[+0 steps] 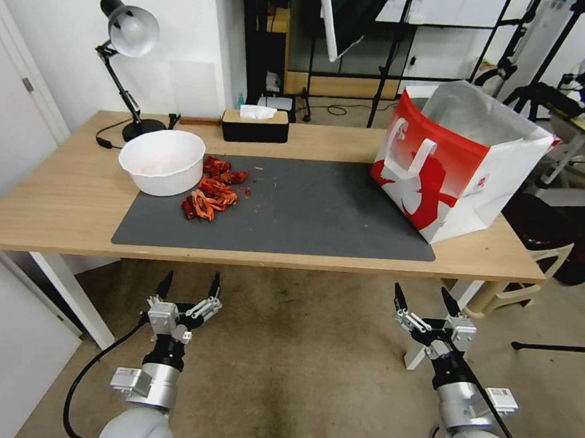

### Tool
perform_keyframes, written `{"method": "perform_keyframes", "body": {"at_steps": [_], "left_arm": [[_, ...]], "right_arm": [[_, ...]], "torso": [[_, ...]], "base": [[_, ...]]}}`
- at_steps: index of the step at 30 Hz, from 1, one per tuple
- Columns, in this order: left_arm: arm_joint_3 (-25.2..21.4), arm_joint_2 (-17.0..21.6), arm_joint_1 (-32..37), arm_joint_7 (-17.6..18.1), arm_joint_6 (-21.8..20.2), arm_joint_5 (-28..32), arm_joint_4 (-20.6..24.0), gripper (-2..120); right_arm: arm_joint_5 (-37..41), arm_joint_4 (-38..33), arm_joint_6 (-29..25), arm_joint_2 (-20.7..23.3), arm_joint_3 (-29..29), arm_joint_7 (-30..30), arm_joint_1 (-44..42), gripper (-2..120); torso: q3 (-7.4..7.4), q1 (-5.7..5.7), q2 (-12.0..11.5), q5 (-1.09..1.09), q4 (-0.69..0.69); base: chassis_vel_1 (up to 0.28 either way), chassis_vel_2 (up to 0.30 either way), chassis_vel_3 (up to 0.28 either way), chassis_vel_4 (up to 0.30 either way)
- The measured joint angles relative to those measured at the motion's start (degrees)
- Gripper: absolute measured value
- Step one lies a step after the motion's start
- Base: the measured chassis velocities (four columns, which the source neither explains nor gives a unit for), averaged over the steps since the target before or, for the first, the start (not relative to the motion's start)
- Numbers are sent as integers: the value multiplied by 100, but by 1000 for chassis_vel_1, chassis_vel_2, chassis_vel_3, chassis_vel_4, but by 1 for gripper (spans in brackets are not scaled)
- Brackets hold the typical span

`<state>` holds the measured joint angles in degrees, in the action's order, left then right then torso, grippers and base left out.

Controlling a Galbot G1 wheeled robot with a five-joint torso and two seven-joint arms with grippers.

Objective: Close the takeout container lid, then place the container into the takeout bag.

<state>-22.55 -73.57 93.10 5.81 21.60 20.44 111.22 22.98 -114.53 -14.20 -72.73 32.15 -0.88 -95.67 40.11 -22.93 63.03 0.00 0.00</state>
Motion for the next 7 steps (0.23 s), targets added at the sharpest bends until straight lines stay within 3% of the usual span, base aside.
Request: {"method": "perform_keyframes", "body": {"at_steps": [7], "left_arm": [[0,0,0,0,-1,0,0,100]], "right_arm": [[1,-3,3,1,0,2,2,100]], "torso": [[0,0,-1,0,0]], "base": [[0,0,0,0]]}}
